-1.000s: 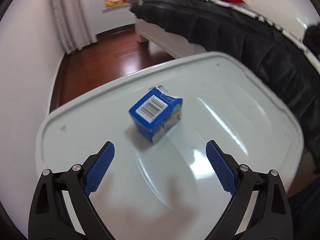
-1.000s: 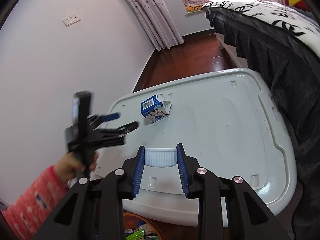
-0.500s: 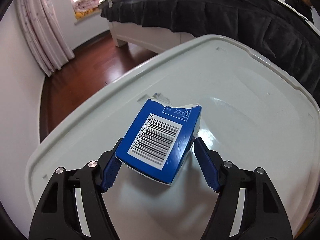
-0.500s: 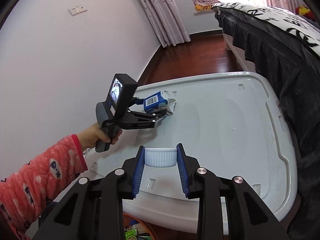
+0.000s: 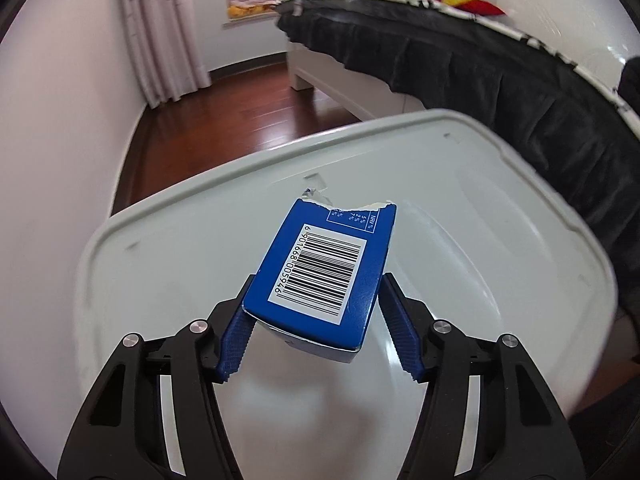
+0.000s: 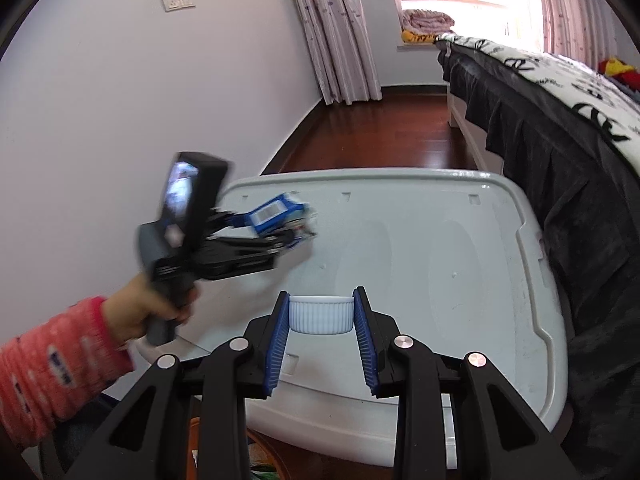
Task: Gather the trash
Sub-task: 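Drop the blue carton and white cup into the orange bucket with both tools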
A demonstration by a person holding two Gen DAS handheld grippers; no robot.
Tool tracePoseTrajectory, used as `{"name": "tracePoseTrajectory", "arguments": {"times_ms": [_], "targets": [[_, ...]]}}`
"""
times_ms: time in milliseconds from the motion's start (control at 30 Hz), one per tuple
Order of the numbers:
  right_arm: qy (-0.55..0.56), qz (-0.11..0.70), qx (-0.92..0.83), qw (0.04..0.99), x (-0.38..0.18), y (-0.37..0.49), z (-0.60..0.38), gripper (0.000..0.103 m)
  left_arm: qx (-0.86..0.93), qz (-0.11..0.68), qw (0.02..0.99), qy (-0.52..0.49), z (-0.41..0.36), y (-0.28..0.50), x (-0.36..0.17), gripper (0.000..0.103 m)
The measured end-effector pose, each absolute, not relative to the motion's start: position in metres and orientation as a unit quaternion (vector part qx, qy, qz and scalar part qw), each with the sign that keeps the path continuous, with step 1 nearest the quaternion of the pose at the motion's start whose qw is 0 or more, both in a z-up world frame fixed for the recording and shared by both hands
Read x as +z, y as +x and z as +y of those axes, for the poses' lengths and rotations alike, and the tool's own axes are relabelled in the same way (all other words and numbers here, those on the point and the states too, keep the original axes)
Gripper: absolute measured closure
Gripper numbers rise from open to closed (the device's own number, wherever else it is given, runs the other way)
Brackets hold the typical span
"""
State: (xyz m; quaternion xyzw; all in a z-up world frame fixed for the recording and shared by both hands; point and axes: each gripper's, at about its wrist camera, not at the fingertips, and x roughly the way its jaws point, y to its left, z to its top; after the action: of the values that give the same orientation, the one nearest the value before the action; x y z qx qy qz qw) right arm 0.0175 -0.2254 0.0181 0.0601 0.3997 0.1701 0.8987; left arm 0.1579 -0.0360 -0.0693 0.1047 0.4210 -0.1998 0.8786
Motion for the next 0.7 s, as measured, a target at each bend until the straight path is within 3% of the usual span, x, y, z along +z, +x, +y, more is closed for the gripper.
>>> {"name": "tracePoseTrajectory", "arguments": {"times_ms": [100, 200, 333, 700], "targets": [[0.049, 0.392, 0.183, 0.9, 0.027, 0.004, -0.216, 0.071, -0.204, 0.421, 0.881, 0.077, -0.01, 0.111, -0.038, 0.044], [0.027, 0.388, 0.196, 0.9, 0.035, -0.013, -0.2, 0.071, -0.19, 0.411, 0.884, 0.114, 0.0, 0.053, -0.019, 0.044], [-0.005, 0.393, 0.219, 0.893, 0.038, -0.043, -0.176, 0.071, -0.176, 0.443, 0.871, 0.119, 0.014, -0.005, -0.015, 0.044], [-0.094, 0.468, 0.262, 0.839, -0.01, -0.119, -0.122, 0.071, -0.127, 0.603, 0.787, 0.022, 0.036, -0.097, -0.093, 0.044]]}}
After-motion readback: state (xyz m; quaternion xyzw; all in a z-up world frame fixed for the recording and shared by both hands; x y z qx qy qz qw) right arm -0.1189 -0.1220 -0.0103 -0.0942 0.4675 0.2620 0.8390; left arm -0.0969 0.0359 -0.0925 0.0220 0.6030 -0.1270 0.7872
